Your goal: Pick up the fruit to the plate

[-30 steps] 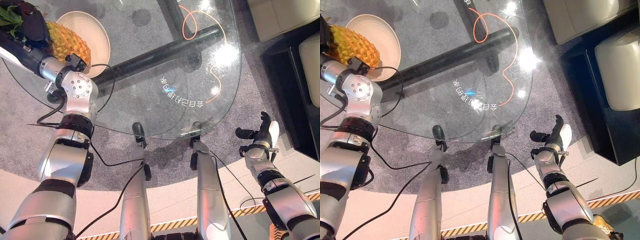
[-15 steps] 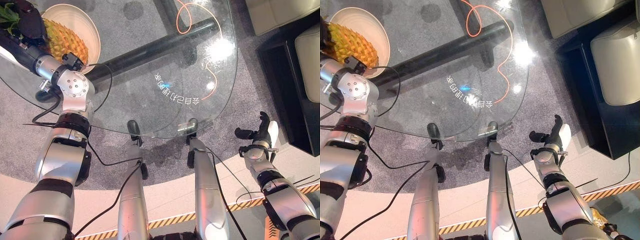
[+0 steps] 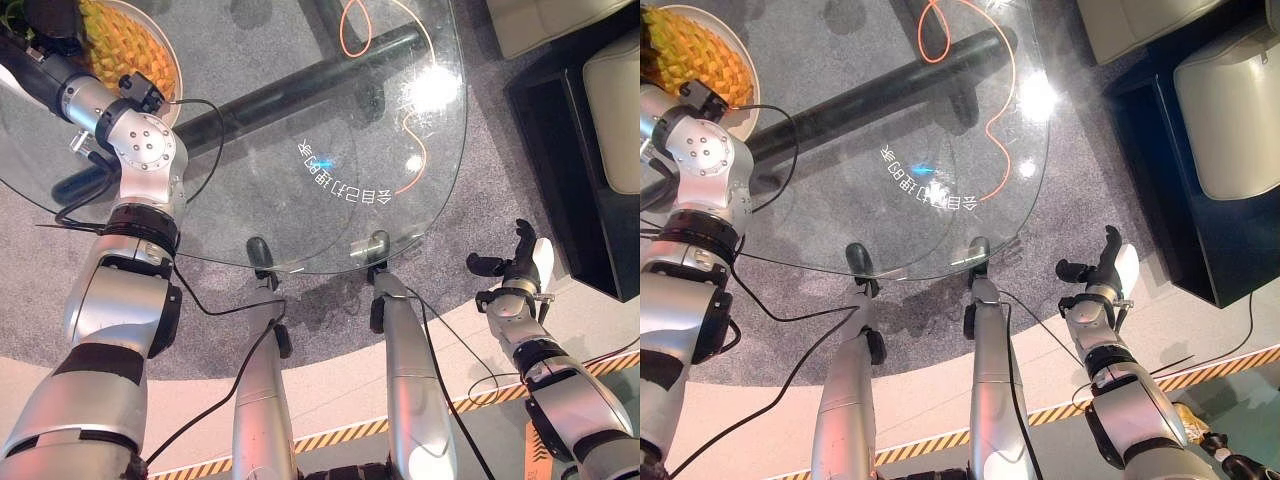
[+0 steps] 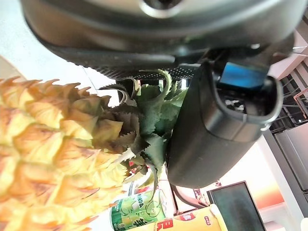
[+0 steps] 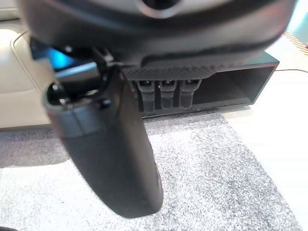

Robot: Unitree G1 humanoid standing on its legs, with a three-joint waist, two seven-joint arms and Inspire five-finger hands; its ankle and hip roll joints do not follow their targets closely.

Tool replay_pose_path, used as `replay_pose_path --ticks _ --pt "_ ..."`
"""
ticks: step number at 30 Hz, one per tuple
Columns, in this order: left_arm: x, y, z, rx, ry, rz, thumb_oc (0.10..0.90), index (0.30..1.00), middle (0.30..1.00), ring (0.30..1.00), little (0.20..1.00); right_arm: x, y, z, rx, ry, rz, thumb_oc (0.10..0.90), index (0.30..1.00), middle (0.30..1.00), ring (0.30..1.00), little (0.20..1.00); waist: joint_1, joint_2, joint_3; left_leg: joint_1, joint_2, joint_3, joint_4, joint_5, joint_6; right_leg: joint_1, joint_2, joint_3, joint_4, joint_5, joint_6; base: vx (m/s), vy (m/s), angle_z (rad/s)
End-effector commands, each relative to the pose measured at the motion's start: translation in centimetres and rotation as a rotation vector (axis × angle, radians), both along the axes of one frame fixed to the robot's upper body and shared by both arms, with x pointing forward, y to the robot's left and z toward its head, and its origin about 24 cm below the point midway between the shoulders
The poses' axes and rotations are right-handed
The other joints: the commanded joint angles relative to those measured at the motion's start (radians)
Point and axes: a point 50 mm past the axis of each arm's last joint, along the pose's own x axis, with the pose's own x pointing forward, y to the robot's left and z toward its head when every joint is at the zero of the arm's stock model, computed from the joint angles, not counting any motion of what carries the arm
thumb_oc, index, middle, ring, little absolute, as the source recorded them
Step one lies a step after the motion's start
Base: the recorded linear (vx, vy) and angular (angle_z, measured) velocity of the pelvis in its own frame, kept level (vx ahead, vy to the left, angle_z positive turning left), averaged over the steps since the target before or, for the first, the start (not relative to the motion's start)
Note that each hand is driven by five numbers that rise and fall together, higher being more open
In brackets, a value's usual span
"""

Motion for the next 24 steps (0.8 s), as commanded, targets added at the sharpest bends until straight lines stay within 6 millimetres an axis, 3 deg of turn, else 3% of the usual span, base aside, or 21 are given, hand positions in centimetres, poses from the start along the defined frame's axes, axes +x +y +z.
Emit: replay_pose_path --ticks 1,9,18,24 --pt "-3.37 2.06 6.87 0.119 -0.232 0.120 0.663 0.782 0.782 0.782 0.763 -1.58 -1.67 -1.06 -0.045 0.025 -0.071 0.800 0.900 0.900 0.900 0.900 0.021 -0.052 -0.024 -0.025 -0.013 0.025 0.176 -0.170 -0.010 0.046 0.060 0.028 -0.133 0.043 0.009 0.00 0.000 0.00" --pt "-3.48 2.07 7.16 0.142 -0.224 0.148 0.759 0.865 0.865 0.865 0.859 -1.69 -1.46 -1.26 -0.050 0.020 -0.074 0.800 0.900 0.900 0.900 0.900 0.023 -0.053 -0.024 -0.030 -0.012 0.023 0.173 -0.169 -0.010 0.043 0.059 0.026 -0.137 0.046 0.010 0.00 0.000 0.00" --pt "-3.49 1.72 6.96 0.163 -0.242 0.125 0.685 0.801 0.801 0.801 0.785 -1.60 -1.42 -1.08 -0.050 0.012 -0.076 0.800 0.900 0.900 0.900 0.900 0.029 -0.051 -0.024 -0.032 -0.015 0.022 0.168 -0.169 -0.010 0.042 0.058 0.022 -0.142 0.046 0.011 0.00 0.000 0.00" --pt "-3.34 1.27 6.63 0.183 -0.243 0.102 0.679 0.796 0.796 0.796 0.779 -1.71 -1.44 -1.21 -0.050 0.008 -0.083 0.800 0.900 0.900 0.900 0.900 0.038 -0.046 -0.024 -0.031 -0.017 0.020 0.163 -0.167 -0.008 0.043 0.055 0.015 -0.140 0.044 0.011 0.00 0.000 0.00"
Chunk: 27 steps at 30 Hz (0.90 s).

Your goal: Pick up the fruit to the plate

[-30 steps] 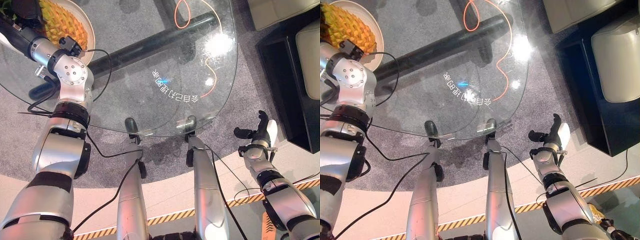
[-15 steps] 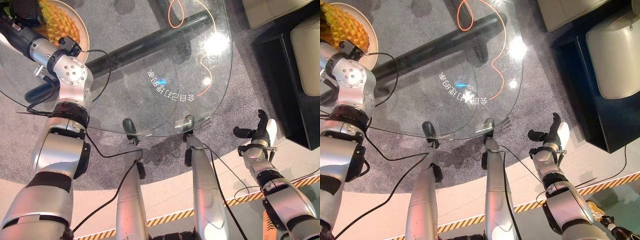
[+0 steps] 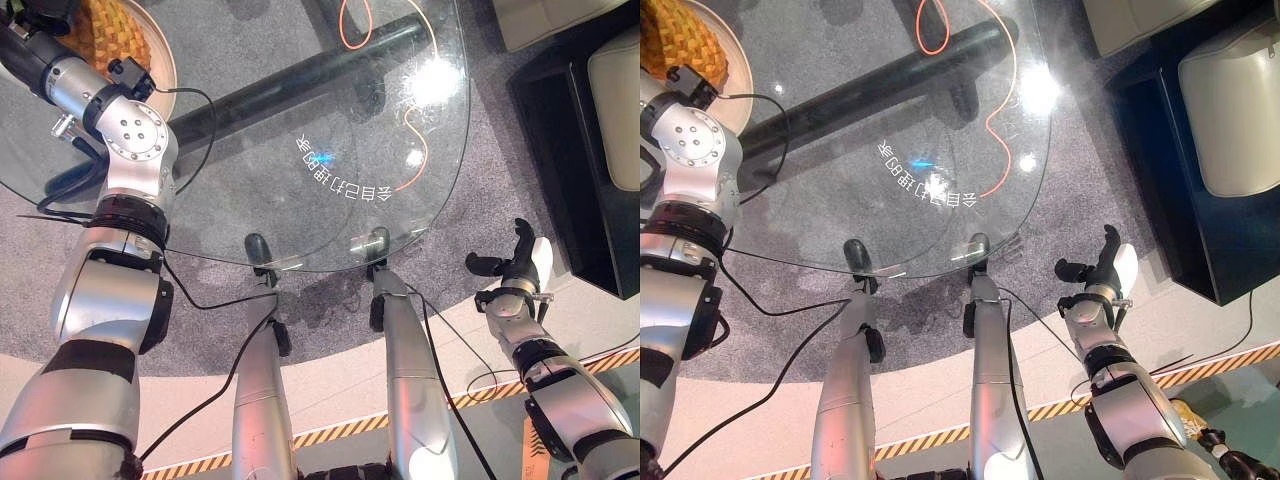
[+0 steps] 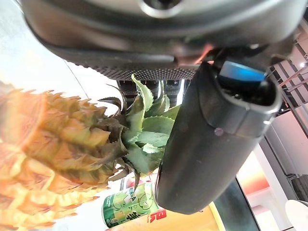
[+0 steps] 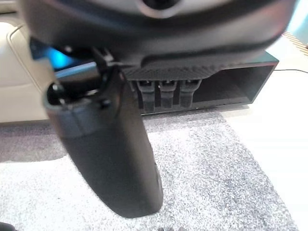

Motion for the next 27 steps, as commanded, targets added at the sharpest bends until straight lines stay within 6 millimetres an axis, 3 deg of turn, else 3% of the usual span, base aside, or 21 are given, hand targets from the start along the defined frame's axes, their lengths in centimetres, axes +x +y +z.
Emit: replay_pose_path --ticks 1,7,18,27 --pt "-2.9 1.1 4.9 0.105 -0.221 0.054 0.682 0.799 0.799 0.799 0.782 -1.7 -1.5 -1.2 -0.045 0.007 -0.088 0.800 0.900 0.900 0.900 0.900 0.033 -0.045 -0.024 -0.011 -0.020 0.019 0.165 -0.169 -0.005 0.066 0.053 0.013 -0.140 0.042 0.011 0.00 0.000 0.00" --pt "-2.8 0.8 4.3 0.134 -0.227 0.019 0.737 0.846 0.846 0.846 0.837 -1.7 -1.4 -1.1 -0.040 -0.002 -0.097 0.800 0.900 0.900 0.900 0.900 0.042 -0.047 -0.024 -0.014 -0.020 0.016 0.165 -0.169 -0.006 0.067 0.050 0.006 -0.143 0.044 0.012 0.00 0.000 0.00" --pt "-2.8 0.0 2.7 0.165 -0.253 -0.063 0.751 0.858 0.858 0.858 0.851 -2.1 -1.5 -1.7 -0.021 0.000 -0.124 0.800 0.900 0.900 0.900 0.900 0.062 -0.046 -0.024 -0.008 -0.026 0.010 0.158 -0.173 -0.003 0.076 0.044 -0.005 -0.152 0.049 0.016 0.00 0.000 0.00" --pt "-2.8 -0.6 0.2 0.194 -0.251 -0.145 0.800 0.900 0.900 0.900 0.900 -2.5 -1.4 -2.0 0.000 -0.002 -0.147 0.800 0.900 0.900 0.900 0.900 0.085 -0.043 -0.024 -0.008 -0.032 0.003 0.155 -0.174 0.001 0.079 0.036 -0.021 -0.156 0.054 0.020 0.00 -0.012 0.01"
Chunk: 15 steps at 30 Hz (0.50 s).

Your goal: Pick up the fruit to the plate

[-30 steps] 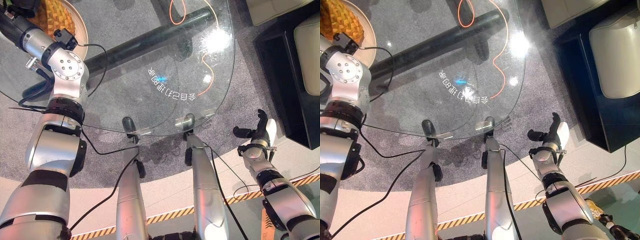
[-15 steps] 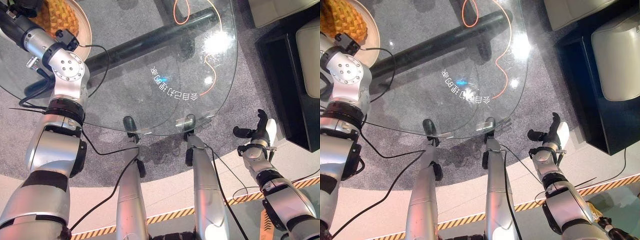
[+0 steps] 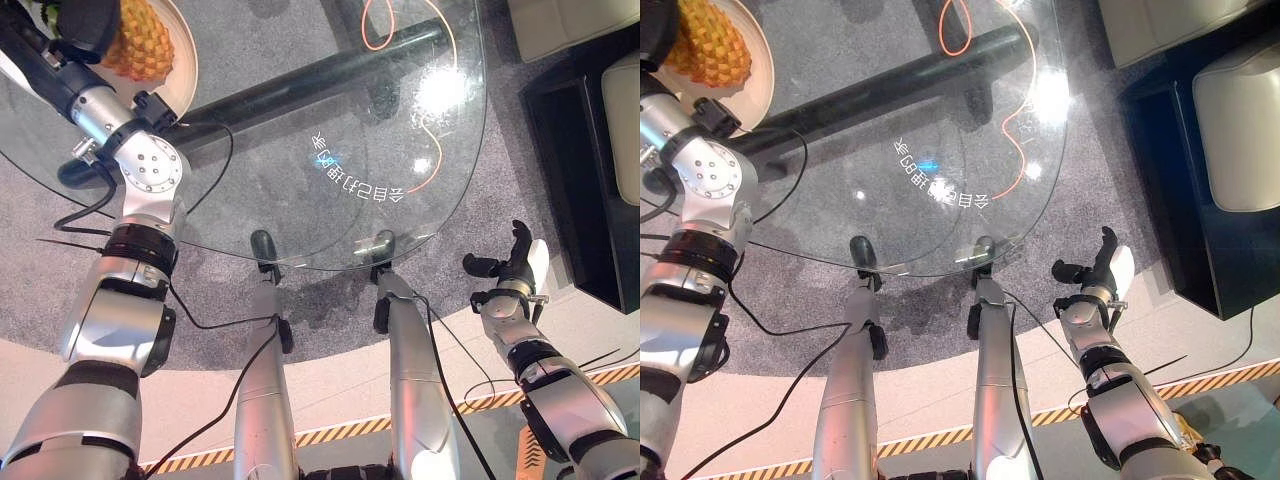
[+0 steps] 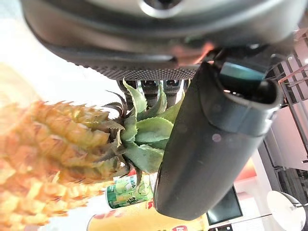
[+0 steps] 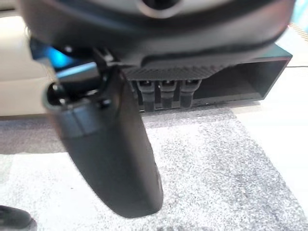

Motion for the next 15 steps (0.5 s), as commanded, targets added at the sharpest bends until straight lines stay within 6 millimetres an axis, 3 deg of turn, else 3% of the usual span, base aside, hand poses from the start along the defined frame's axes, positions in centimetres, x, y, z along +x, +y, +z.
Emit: replay_pose_path --ticks 1,15 --pt "-2.1 0.7 4.4 0.054 -0.235 0.015 0.800 0.900 0.900 0.900 0.900 -2.5 -2.4 -1.8 -0.019 0.025 -0.135 0.800 0.900 0.900 0.900 0.900 0.031 -0.043 -0.024 0.002 -0.033 0.024 0.143 -0.175 0.003 0.072 0.036 -0.002 -0.157 0.054 0.022 0.00 0.000 0.00" --pt "-2.7 -1.8 3.2 0.196 -0.275 -0.071 0.800 0.900 0.900 0.900 0.900 -3.1 -2.9 -2.1 -0.008 0.025 -0.159 0.800 0.900 0.900 0.900 0.900 0.048 -0.030 -0.024 0.004 -0.041 0.021 0.141 -0.174 0.009 0.075 0.024 -0.011 -0.161 0.068 0.029 0.00 0.000 0.00"
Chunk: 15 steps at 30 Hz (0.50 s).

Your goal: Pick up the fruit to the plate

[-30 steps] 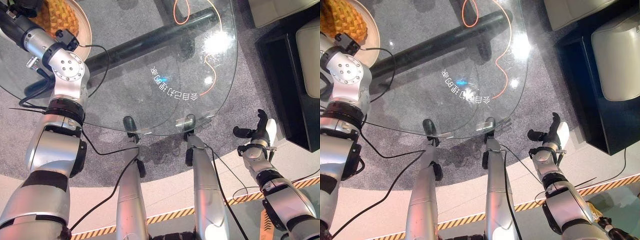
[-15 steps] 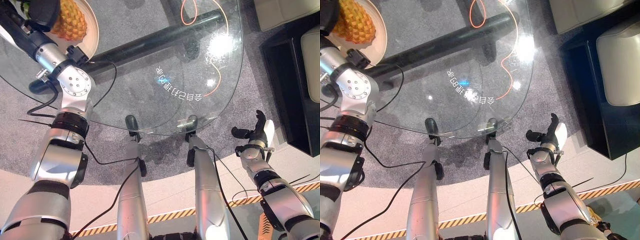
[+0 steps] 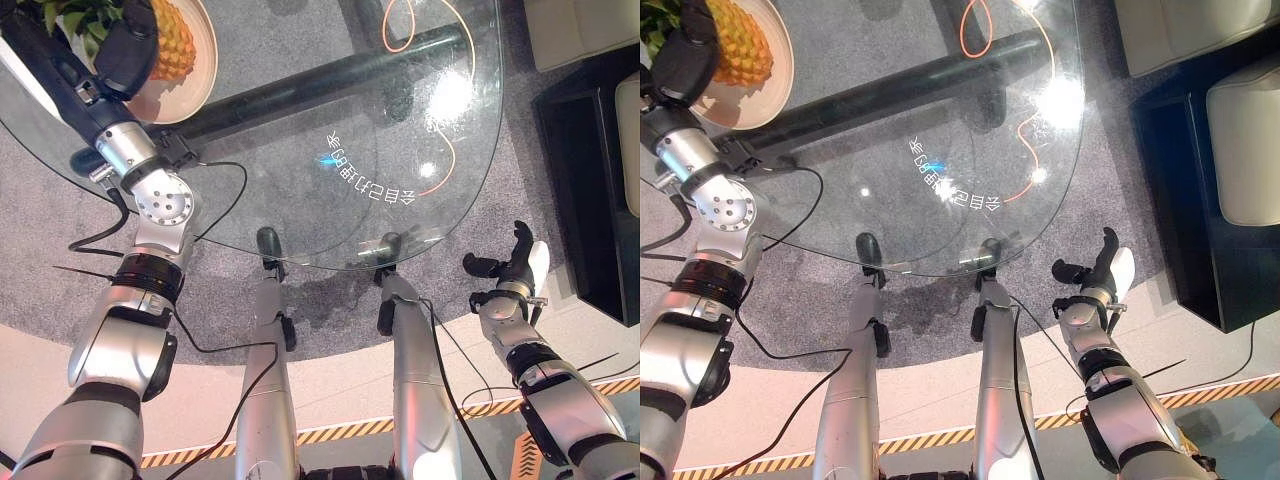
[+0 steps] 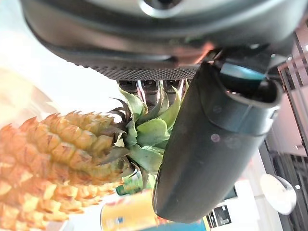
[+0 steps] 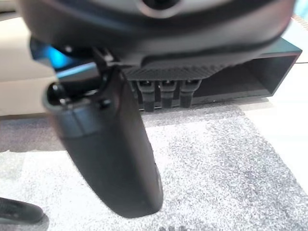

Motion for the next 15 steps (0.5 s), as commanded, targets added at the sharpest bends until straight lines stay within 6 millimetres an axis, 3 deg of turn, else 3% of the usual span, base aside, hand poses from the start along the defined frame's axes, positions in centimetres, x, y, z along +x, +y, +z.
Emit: replay_pose_path --ticks 1,15 --pt "-2.4 -0.5 4.6 0.058 -0.287 -0.045 0.800 0.900 0.900 0.900 0.900 -2.8 -2.8 -1.8 -0.020 0.029 -0.151 0.800 0.900 0.900 0.900 0.900 0.027 -0.029 -0.024 0.005 -0.039 0.029 0.140 -0.177 0.010 0.071 0.025 -0.005 -0.163 0.070 0.030 0.00 0.000 0.00" --pt "-3.6 -2.6 4.9 0.120 -0.382 -0.101 0.800 0.900 0.900 0.900 0.900 -3.3 -2.7 -2.5 -0.012 0.040 -0.162 0.800 0.900 0.900 0.900 0.900 0.034 -0.019 -0.024 0.032 -0.042 0.032 0.124 -0.176 0.012 0.095 0.012 -0.009 -0.176 0.080 0.037 0.00 0.000 0.00"
